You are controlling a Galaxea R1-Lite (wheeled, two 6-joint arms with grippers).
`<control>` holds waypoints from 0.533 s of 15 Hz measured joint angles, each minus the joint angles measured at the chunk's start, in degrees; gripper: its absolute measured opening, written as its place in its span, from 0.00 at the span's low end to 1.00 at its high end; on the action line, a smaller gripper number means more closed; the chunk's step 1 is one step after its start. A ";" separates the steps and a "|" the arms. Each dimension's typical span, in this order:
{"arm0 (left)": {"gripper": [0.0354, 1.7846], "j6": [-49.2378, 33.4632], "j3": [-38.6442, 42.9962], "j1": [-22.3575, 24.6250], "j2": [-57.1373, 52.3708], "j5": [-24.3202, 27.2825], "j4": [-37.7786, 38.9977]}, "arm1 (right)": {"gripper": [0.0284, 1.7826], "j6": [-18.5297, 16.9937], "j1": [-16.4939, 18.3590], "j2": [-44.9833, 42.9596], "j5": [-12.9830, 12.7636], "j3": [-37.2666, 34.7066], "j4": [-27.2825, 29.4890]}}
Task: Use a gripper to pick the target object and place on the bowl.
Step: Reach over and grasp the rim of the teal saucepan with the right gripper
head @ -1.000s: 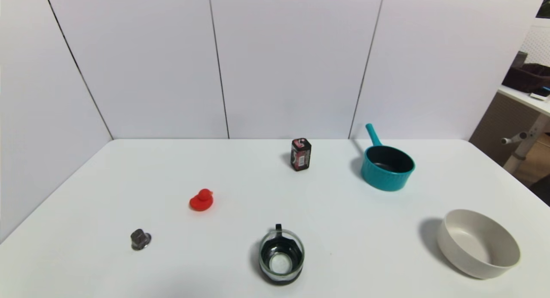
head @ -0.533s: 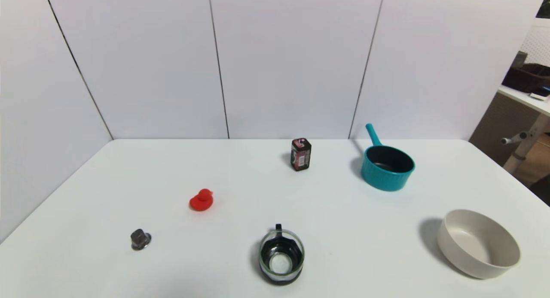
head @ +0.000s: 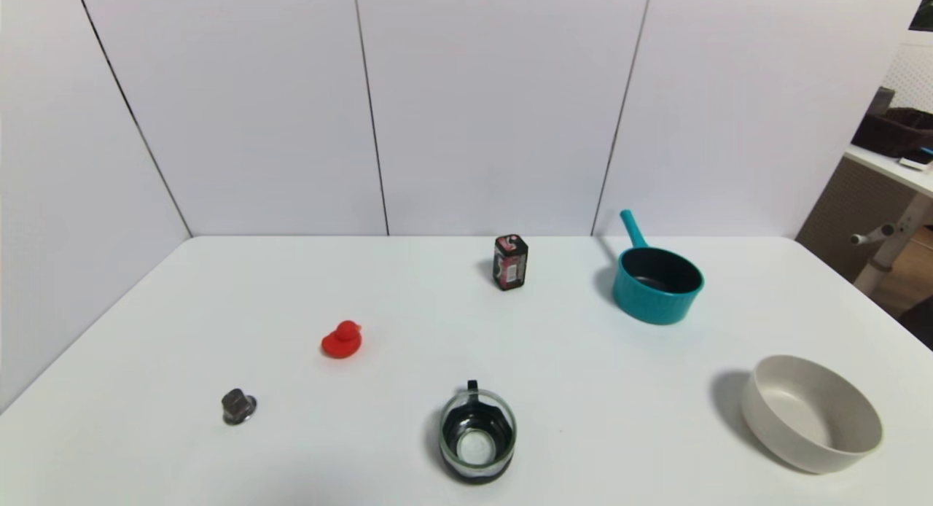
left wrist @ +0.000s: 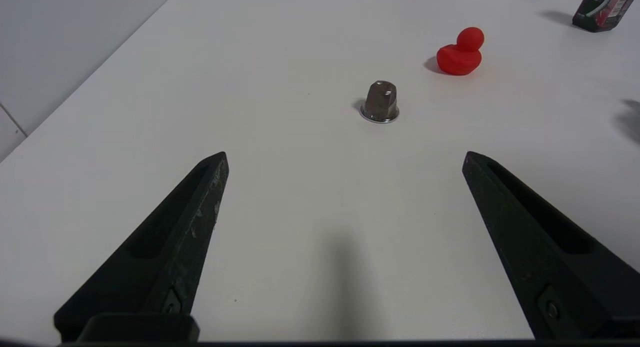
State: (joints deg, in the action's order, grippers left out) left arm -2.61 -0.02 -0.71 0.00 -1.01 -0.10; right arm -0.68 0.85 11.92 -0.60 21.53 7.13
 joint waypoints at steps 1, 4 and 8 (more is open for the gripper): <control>0.94 0.00 0.00 0.00 0.00 0.00 0.00 | 0.96 0.59 0.27 3.47 0.07 3.35 0.06; 0.94 0.00 0.00 0.00 0.00 0.00 0.00 | 0.96 1.50 -0.06 15.36 0.49 12.18 -0.05; 0.94 0.00 0.02 0.00 0.00 0.00 0.00 | 0.96 2.30 -3.72 34.38 0.62 21.86 -0.41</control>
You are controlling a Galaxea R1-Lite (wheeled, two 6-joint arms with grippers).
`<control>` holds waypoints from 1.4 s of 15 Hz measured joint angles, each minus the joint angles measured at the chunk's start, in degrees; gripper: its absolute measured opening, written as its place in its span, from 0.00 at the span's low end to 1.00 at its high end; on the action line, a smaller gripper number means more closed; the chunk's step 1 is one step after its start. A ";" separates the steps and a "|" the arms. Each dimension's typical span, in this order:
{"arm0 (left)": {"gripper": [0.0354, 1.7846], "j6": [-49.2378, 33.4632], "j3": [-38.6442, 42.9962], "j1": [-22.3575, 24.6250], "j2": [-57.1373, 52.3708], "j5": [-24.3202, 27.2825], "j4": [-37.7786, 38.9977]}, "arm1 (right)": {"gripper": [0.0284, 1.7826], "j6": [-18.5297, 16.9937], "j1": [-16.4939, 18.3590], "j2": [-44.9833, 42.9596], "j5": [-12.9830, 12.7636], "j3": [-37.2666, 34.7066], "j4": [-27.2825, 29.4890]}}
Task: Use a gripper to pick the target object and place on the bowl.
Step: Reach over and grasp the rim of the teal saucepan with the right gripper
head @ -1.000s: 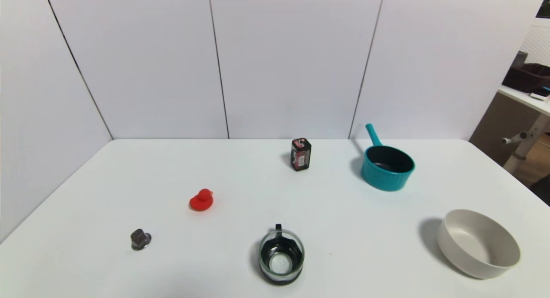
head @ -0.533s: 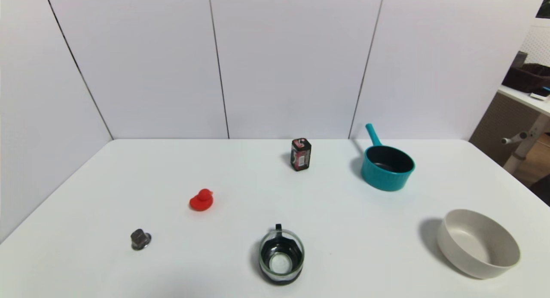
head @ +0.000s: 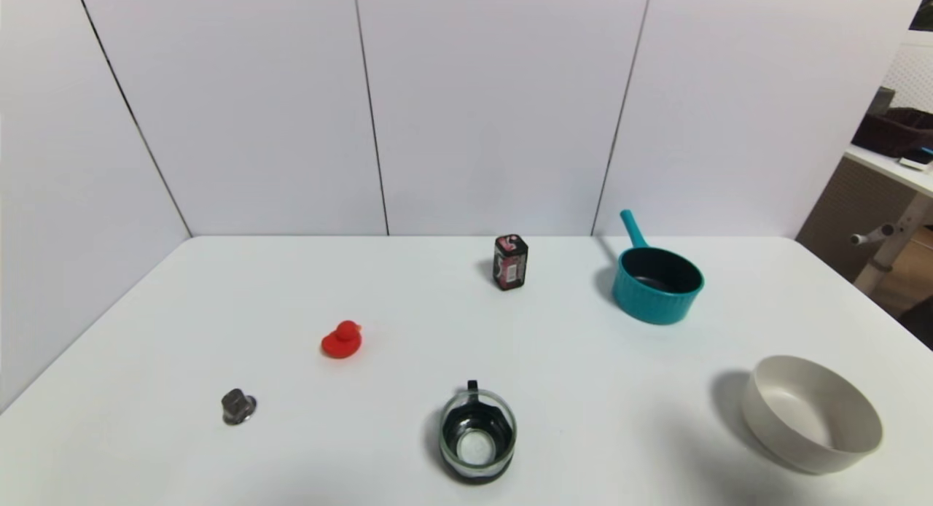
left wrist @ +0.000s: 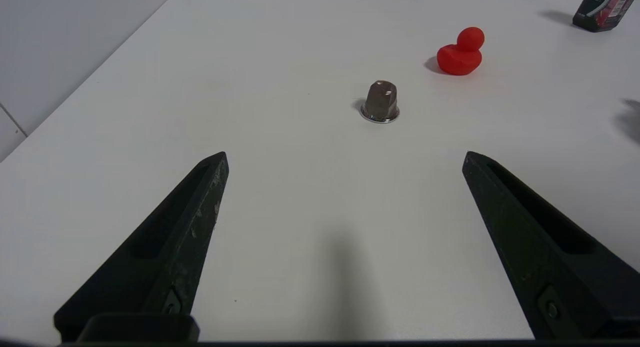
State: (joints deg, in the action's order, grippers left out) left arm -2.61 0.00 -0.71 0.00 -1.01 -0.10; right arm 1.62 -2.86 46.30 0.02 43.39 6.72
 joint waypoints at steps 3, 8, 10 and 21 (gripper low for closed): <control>0.94 0.02 0.00 0.00 0.00 0.00 0.00 | 0.96 1.55 -1.90 15.24 0.13 9.01 0.11; 0.94 0.02 0.00 0.02 0.00 0.00 0.00 | 0.96 10.12 -3.69 37.94 4.90 21.42 0.50; 0.94 0.00 0.00 0.02 0.00 -0.02 0.00 | 0.96 13.64 -3.88 44.47 9.40 26.30 2.49; 0.94 0.00 0.00 0.00 0.00 0.00 0.00 | 0.96 28.77 -2.62 63.04 12.21 46.30 25.86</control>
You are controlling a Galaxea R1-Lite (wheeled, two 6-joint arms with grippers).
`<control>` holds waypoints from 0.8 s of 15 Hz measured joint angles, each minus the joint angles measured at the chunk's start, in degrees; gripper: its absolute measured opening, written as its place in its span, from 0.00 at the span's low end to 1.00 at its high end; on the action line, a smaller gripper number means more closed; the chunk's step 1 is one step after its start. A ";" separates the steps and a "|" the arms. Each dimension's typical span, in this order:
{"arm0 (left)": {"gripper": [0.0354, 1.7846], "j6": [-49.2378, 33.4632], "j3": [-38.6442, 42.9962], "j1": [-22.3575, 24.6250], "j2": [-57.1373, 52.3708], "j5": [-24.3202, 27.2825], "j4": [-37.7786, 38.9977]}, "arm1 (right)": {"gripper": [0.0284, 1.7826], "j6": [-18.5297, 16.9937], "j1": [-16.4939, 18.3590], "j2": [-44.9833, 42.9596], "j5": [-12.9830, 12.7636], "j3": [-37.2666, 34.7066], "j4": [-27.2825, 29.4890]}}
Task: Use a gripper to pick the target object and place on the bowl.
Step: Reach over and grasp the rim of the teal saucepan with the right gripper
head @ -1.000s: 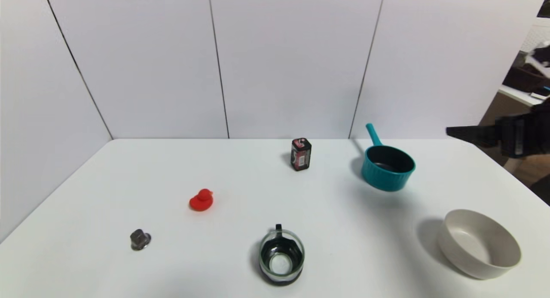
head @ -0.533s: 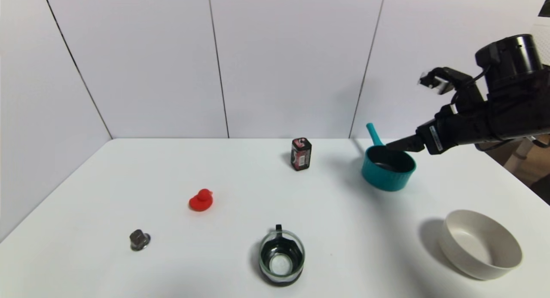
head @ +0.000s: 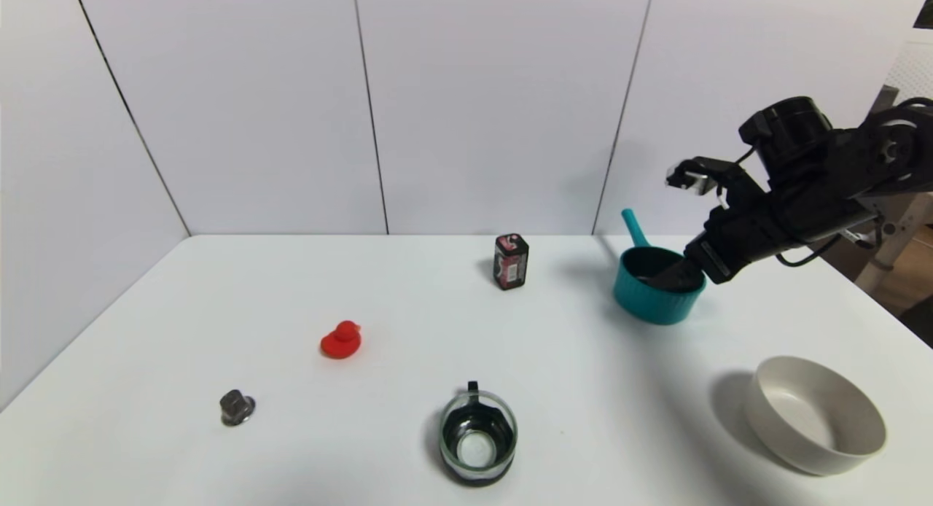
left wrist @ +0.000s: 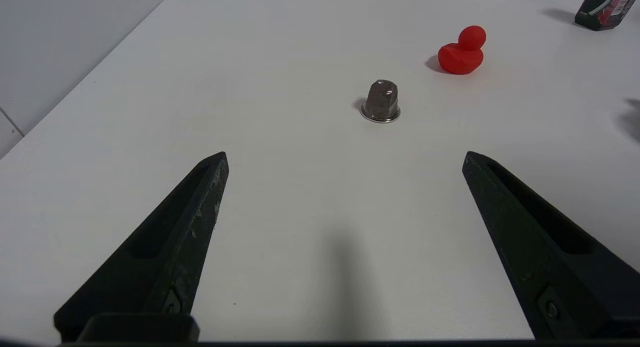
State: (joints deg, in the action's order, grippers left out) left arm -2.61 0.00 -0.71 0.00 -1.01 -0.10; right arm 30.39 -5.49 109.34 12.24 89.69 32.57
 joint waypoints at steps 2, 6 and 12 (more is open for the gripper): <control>0.94 0.02 0.00 0.00 0.00 0.00 0.00 | 0.96 1.50 -0.02 1.05 0.05 0.24 0.52; 0.94 0.00 0.00 0.00 0.00 0.00 0.00 | 0.96 6.13 -0.82 2.57 0.27 0.13 1.10; 0.94 0.00 0.00 0.00 0.00 -0.02 0.02 | 0.96 17.62 -1.21 4.69 0.44 0.06 5.74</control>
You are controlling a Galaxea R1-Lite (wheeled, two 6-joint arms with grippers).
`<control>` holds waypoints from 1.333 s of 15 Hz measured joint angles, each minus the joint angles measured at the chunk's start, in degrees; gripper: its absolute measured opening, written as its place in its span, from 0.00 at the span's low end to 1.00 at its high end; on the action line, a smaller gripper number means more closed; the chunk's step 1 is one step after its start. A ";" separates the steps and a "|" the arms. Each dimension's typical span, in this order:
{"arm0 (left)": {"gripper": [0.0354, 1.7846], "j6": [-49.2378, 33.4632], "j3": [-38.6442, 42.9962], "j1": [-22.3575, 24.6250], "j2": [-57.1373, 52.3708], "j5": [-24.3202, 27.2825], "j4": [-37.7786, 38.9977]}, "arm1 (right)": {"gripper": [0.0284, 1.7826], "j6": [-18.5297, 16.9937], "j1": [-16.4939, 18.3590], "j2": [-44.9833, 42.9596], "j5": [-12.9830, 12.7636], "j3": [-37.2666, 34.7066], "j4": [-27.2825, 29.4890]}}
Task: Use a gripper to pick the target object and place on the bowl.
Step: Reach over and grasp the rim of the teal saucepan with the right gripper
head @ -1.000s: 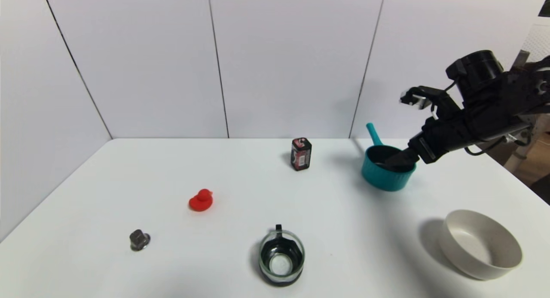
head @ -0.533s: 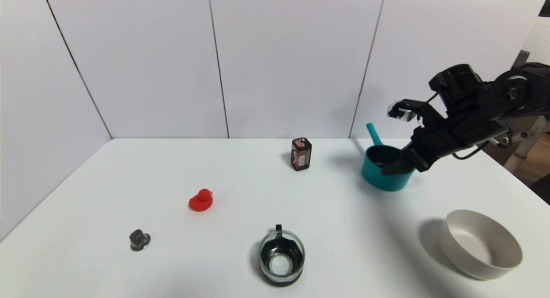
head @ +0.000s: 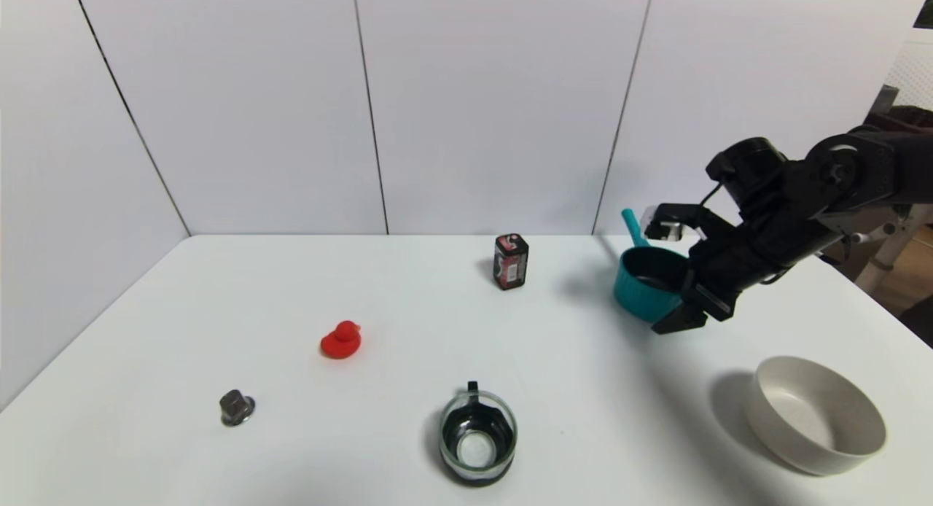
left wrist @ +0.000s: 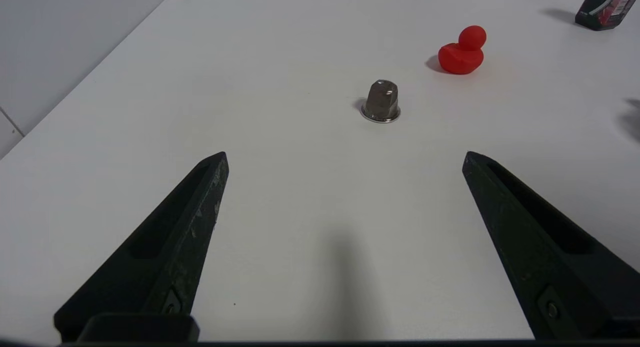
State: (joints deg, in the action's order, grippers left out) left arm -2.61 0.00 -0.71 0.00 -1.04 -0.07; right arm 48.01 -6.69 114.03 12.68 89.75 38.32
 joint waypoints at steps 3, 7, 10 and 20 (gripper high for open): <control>0.94 0.00 0.00 0.00 0.00 0.00 -0.02 | 0.96 1.41 -0.79 0.80 0.05 0.02 0.07; 0.94 0.00 0.00 0.00 0.00 0.02 -0.02 | 0.96 3.43 -1.46 1.84 -0.04 0.22 -0.15; 0.94 0.00 0.00 0.00 0.00 0.02 -0.02 | 0.91 4.14 -1.35 2.28 -0.04 0.33 -0.12; 0.94 0.00 0.00 -0.02 0.00 0.00 0.00 | 0.04 4.14 -0.99 2.78 -0.09 1.23 -0.28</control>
State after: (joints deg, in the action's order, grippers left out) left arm -2.61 0.00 -0.73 0.00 -1.04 -0.07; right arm 52.15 -7.68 116.81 12.59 90.98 38.03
